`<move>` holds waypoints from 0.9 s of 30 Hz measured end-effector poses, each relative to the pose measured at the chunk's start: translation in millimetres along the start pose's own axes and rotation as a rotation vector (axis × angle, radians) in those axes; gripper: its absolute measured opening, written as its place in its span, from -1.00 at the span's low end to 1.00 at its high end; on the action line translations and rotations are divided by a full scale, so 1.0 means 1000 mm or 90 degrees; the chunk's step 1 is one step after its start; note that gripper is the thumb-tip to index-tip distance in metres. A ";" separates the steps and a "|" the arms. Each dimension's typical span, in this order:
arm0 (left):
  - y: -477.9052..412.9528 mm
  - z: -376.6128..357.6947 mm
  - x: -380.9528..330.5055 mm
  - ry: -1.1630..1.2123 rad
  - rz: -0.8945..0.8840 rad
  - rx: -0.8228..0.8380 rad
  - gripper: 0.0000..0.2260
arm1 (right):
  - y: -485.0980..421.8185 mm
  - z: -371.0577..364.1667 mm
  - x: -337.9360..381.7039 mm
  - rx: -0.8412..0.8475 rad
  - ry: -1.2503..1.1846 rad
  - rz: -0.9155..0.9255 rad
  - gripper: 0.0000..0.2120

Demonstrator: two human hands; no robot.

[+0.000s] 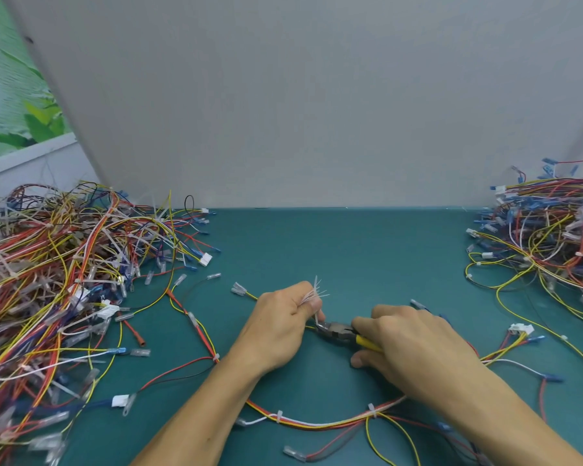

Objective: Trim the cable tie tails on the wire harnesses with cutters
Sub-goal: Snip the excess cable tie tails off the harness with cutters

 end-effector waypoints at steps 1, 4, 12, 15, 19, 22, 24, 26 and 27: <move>0.000 0.000 -0.001 -0.005 -0.003 0.001 -0.75 | 0.000 0.000 0.000 0.002 0.000 0.000 -0.68; 0.000 -0.001 -0.003 -0.019 -0.011 0.006 -0.76 | 0.000 -0.001 0.000 0.011 0.003 -0.001 -0.66; 0.000 -0.001 -0.004 -0.052 -0.012 0.004 -0.74 | 0.001 -0.003 -0.002 0.031 0.000 -0.004 -0.63; -0.002 0.006 -0.002 -0.027 0.018 -0.010 -0.72 | 0.001 -0.004 -0.002 0.038 0.001 -0.003 -0.63; -0.001 0.023 -0.019 -0.020 -0.001 -0.038 -0.74 | 0.000 -0.007 -0.004 0.028 -0.018 -0.007 -0.63; 0.010 0.031 -0.050 -0.043 -0.068 0.001 -0.80 | -0.001 -0.008 -0.008 -0.012 -0.027 -0.026 -0.66; 0.025 0.031 -0.069 -0.071 -0.105 0.058 -0.83 | -0.002 -0.008 -0.016 -0.058 -0.014 -0.059 -0.68; 0.046 0.025 -0.082 -0.109 -0.147 0.139 -0.84 | -0.002 -0.007 -0.026 -0.085 -0.013 -0.101 -0.68; 0.060 0.019 -0.087 -0.139 -0.165 0.190 -0.87 | -0.003 -0.008 -0.030 -0.089 -0.017 -0.118 -0.68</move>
Point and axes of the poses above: each hand's wrist, its own y-axis away from the middle knuckle, its own z-axis out of the back of the hand, x = y × z, the point moved 8 cm from there along -y, towards the middle knuckle, and after that the axes turned 11 degrees about -x, right-handed, at the moved point
